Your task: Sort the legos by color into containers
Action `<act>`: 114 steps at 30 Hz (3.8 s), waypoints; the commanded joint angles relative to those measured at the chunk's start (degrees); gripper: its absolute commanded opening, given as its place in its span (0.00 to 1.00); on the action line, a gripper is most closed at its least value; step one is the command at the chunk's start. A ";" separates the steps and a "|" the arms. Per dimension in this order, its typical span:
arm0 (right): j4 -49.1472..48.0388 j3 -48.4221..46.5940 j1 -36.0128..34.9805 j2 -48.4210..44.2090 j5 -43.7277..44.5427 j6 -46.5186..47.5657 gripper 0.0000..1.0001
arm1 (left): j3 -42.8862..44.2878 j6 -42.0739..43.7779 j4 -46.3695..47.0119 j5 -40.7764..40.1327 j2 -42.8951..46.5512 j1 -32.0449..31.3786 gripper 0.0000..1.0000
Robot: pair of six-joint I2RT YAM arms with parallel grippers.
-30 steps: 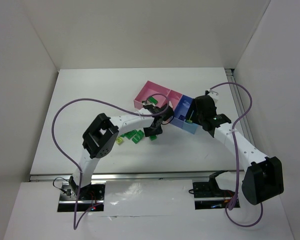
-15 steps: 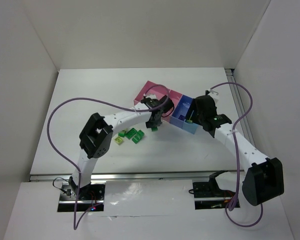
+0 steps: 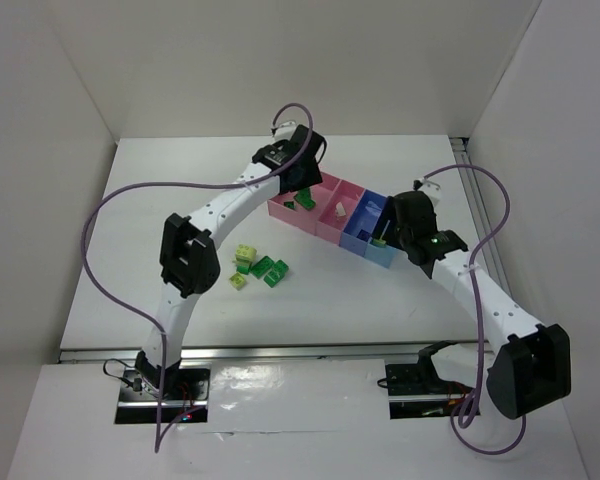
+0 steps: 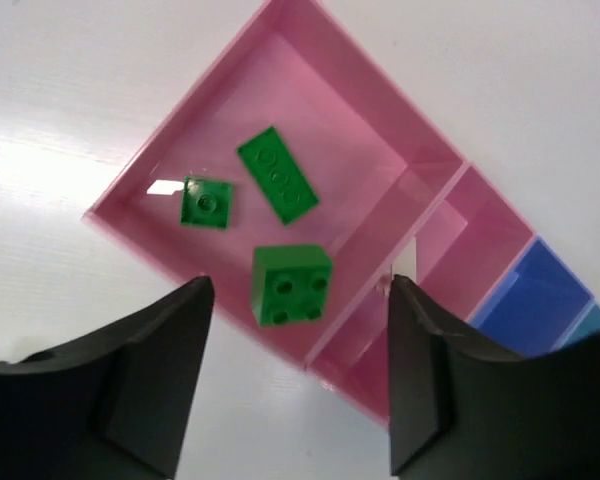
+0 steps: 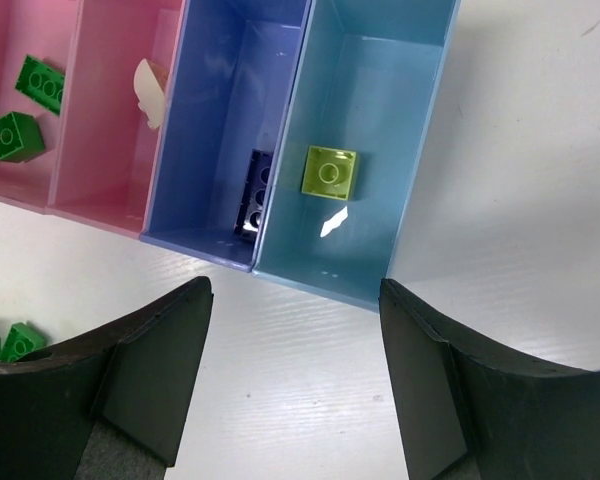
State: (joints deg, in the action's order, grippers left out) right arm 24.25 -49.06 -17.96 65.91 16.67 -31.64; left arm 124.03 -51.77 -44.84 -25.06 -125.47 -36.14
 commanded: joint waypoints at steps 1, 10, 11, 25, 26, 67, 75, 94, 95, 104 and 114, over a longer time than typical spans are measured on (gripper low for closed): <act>2.03 -1.30 0.29 -1.66 0.21 0.17 0.75 | 5.43 5.09 2.39 4.48 -5.39 1.25 0.78; 3.26 -0.69 0.29 -2.98 0.83 -0.88 0.75 | -17.53 16.25 6.96 -0.60 8.91 -2.35 0.70; 2.74 0.01 0.29 -2.98 0.82 -0.88 0.75 | -20.38 16.26 6.96 -0.61 12.15 -2.36 0.70; 1.59 -0.51 -1.29 0.01 -0.41 -0.88 0.75 | -40.00 19.60 8.28 6.95 15.25 -7.10 0.89; 1.59 -0.51 -1.29 0.01 -0.41 -0.88 0.75 | -40.70 19.60 8.28 6.95 15.25 -7.10 0.86; 0.97 -1.04 -2.35 1.32 -1.02 -0.36 0.75 | -42.46 23.73 7.57 8.97 13.23 0.63 0.70; -0.08 -1.04 -2.35 2.38 -1.64 -0.35 0.75 | -44.93 24.25 7.57 15.21 13.85 2.74 0.71; -0.09 -1.04 -2.87 3.00 -1.64 -0.35 0.75 | -35.27 23.03 1.87 15.74 7.09 -1.83 0.32; -0.08 -1.04 -2.87 3.00 -1.64 -0.35 0.75 | -33.87 23.55 0.90 15.74 7.08 -1.83 0.30; 0.45 -1.04 -2.87 2.47 -0.59 -0.35 0.75 | -11.20 25.66 -2.62 14.60 3.49 0.45 0.30; 2.82 -1.57 -2.87 1.33 -0.05 -0.35 0.76 | 12.81 26.19 -2.09 16.96 -10.40 5.37 0.64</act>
State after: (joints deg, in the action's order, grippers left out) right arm 26.68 -49.08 -20.38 68.90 15.31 -32.10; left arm 133.51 -26.68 -45.95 -9.96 -131.22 -32.38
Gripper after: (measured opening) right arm 0.761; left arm 0.581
